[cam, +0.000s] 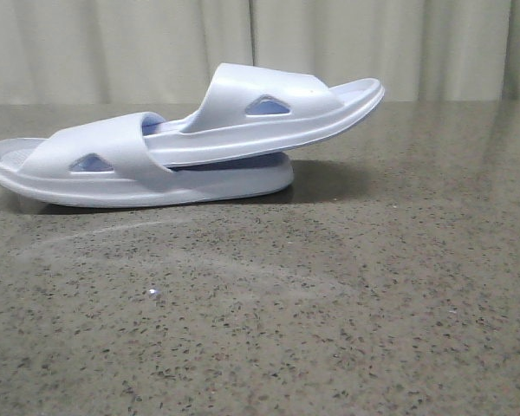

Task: Insert blue slippers together front up

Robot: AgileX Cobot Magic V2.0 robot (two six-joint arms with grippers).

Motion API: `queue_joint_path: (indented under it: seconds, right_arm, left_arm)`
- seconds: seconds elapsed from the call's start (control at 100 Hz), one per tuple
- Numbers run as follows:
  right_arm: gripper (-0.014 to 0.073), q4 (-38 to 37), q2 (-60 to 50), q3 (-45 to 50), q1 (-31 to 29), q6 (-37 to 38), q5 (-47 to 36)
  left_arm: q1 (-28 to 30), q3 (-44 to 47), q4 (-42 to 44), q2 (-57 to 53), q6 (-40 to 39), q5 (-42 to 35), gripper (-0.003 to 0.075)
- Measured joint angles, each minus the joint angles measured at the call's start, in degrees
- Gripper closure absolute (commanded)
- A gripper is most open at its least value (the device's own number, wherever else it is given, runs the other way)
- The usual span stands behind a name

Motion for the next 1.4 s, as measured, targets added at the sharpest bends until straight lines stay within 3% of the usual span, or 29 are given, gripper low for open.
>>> queue_joint_path:
  seconds: [0.09,0.35,1.4]
  right_arm:
    - [0.0672,0.0,0.0,0.0,0.0,0.0,0.0]
    - [0.0672,0.1,0.0,0.0,0.0,0.0,0.1]
    - [0.0672,0.0,0.0,0.0,0.0,0.0,-1.3]
  left_arm:
    - [2.1,3.1,7.8,-4.4,-7.8,0.1,0.0705]
    - [7.5,9.1,14.9,-13.7,-15.1,0.7,0.0705]
    - [7.6,9.1,13.5,-13.7,-15.9,2.0,0.0705]
